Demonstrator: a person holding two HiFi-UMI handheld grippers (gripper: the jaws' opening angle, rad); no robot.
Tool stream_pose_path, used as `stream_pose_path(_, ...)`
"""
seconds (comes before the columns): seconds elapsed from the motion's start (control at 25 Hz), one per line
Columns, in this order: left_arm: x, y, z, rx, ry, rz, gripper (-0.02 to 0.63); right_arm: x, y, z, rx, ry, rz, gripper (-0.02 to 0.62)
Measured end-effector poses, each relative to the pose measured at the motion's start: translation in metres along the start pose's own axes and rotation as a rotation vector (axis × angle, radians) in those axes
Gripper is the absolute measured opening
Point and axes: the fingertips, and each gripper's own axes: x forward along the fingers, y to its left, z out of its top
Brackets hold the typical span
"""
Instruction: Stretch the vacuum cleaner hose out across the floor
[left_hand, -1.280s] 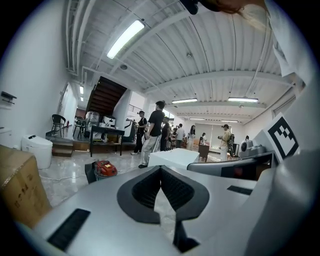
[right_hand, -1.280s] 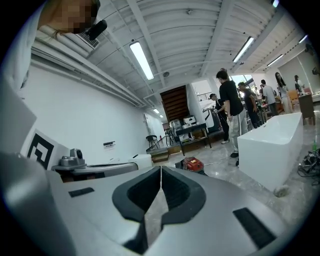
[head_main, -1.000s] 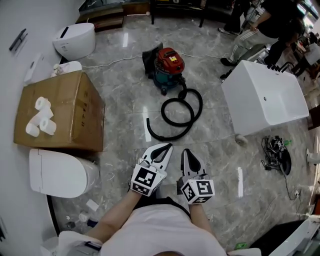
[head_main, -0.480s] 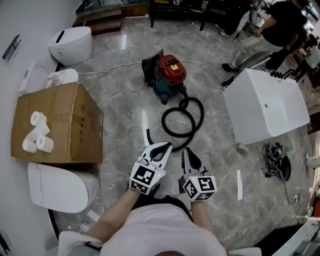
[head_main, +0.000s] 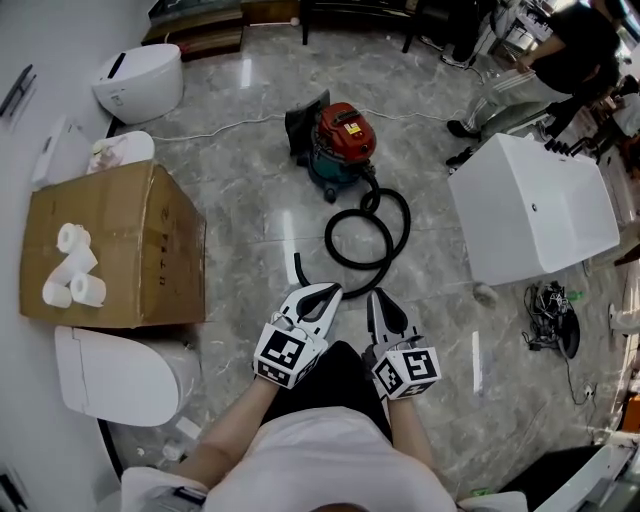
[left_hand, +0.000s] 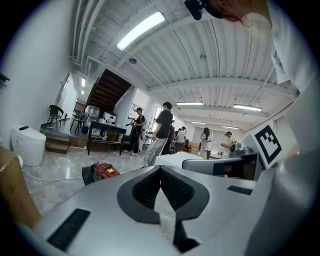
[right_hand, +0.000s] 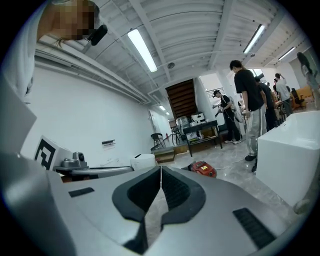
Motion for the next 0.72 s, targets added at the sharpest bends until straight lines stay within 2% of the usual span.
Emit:
stream_pose_path(0.16, -0.003, 0.004, 0.002, -0.049, -0.046, 0.008, 0.008, 0.006, -0.001, 0.001, -0.008, 0.017, 0.031, 0.017)
stream_pose_path(0.28, -0.005, 0.010, 0.001, -0.069, -0.046, 0.034, 0.008, 0.011, -0.003, 0.003, -0.016, 0.034, 0.045, 0.017)
stream_pose_path(0.44, -0.003, 0.012, -0.002, -0.068, -0.032, 0.052, 0.008, 0.014, -0.001, 0.000, -0.030, 0.062, 0.078, 0.017)
stream_pose_path(0.72, 0.013, 0.006, 0.002, -0.068, -0.033, 0.022, 0.008, 0.016, -0.019, 0.008, -0.053, 0.074, 0.116, 0.017)
